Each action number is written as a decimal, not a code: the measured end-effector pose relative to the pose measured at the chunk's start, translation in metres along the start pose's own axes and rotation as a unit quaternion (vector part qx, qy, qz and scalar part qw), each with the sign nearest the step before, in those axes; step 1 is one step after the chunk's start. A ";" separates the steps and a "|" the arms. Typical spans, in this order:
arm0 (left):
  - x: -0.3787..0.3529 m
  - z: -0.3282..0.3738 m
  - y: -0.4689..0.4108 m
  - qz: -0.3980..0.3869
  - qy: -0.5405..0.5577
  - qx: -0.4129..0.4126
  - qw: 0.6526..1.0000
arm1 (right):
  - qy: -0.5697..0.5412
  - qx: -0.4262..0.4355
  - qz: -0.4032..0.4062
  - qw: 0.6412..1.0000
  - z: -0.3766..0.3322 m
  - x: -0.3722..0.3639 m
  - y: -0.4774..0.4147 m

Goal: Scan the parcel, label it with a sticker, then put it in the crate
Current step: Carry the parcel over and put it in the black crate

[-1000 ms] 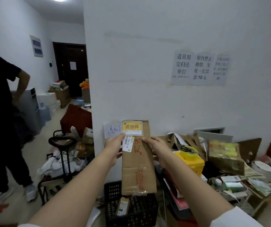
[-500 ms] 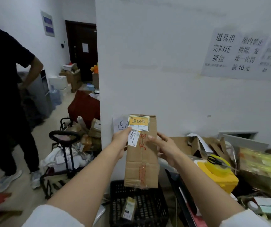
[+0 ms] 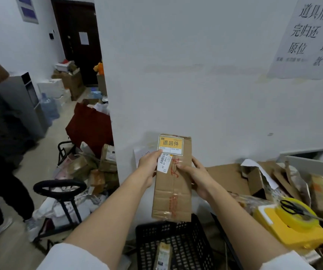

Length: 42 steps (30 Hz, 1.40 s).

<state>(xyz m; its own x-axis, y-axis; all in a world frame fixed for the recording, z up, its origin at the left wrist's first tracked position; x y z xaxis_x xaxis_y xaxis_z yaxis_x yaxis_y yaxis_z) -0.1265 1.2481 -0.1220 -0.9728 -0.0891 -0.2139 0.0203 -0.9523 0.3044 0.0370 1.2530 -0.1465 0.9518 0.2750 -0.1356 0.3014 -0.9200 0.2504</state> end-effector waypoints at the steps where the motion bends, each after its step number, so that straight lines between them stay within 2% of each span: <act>1: 0.001 -0.001 -0.010 0.001 -0.002 0.005 1.000 | -0.002 -0.005 0.010 1.000 0.001 0.001 -0.008; 5: 0.007 -0.017 -0.046 0.003 -0.010 0.019 1.000 | -0.019 -0.038 0.037 0.998 0.017 0.007 -0.041; 10: 0.019 -0.080 -0.076 0.043 0.019 0.058 0.997 | -0.031 -0.086 0.059 0.994 0.070 0.019 -0.079; 12: 0.023 -0.111 -0.087 0.065 0.041 0.072 0.994 | -0.041 -0.109 0.049 0.992 0.101 0.023 -0.090; 18: 0.040 -0.196 -0.109 0.128 -0.003 0.129 0.983 | -0.059 -0.151 -0.032 0.986 0.187 0.028 -0.106; 21: 0.050 -0.240 -0.115 0.123 -0.017 0.146 0.981 | -0.047 -0.182 -0.083 0.979 0.227 0.027 -0.105; 25: 0.064 -0.302 -0.115 0.117 -0.050 0.173 0.977 | -0.027 -0.272 -0.109 0.956 0.290 0.040 -0.104; 28: 0.071 -0.350 -0.115 0.113 -0.034 0.201 0.972 | -0.027 -0.315 -0.095 0.944 0.338 0.045 -0.110; 32: 0.082 -0.406 -0.129 0.132 -0.011 0.219 0.967 | -0.044 -0.363 -0.019 0.931 0.403 0.052 -0.120; 37: 0.096 -0.456 -0.162 0.126 -0.015 0.220 0.967 | -0.054 -0.364 0.005 0.930 0.459 0.061 -0.142; 42: 0.108 -0.508 -0.185 0.108 -0.017 0.234 0.966 | -0.036 -0.372 -0.054 0.926 0.511 0.068 -0.159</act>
<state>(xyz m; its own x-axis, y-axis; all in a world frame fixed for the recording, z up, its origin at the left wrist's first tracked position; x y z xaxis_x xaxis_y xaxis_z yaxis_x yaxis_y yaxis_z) -0.1177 1.2661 -0.6730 -0.9645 -0.2546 -0.0703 0.1253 -0.6753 0.7268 0.0255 1.2753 -0.6850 0.9162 0.3096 -0.2546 0.3743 -0.4336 0.8197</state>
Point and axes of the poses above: each hand's wrist, its own y-axis away from the middle knuckle, its own x-axis out of the back of the hand, z = x × y, the point moved 1 cm from there along -y, towards the middle knuckle, and after that the axes turned 9 degrees about -z, right-handed, at the moved point
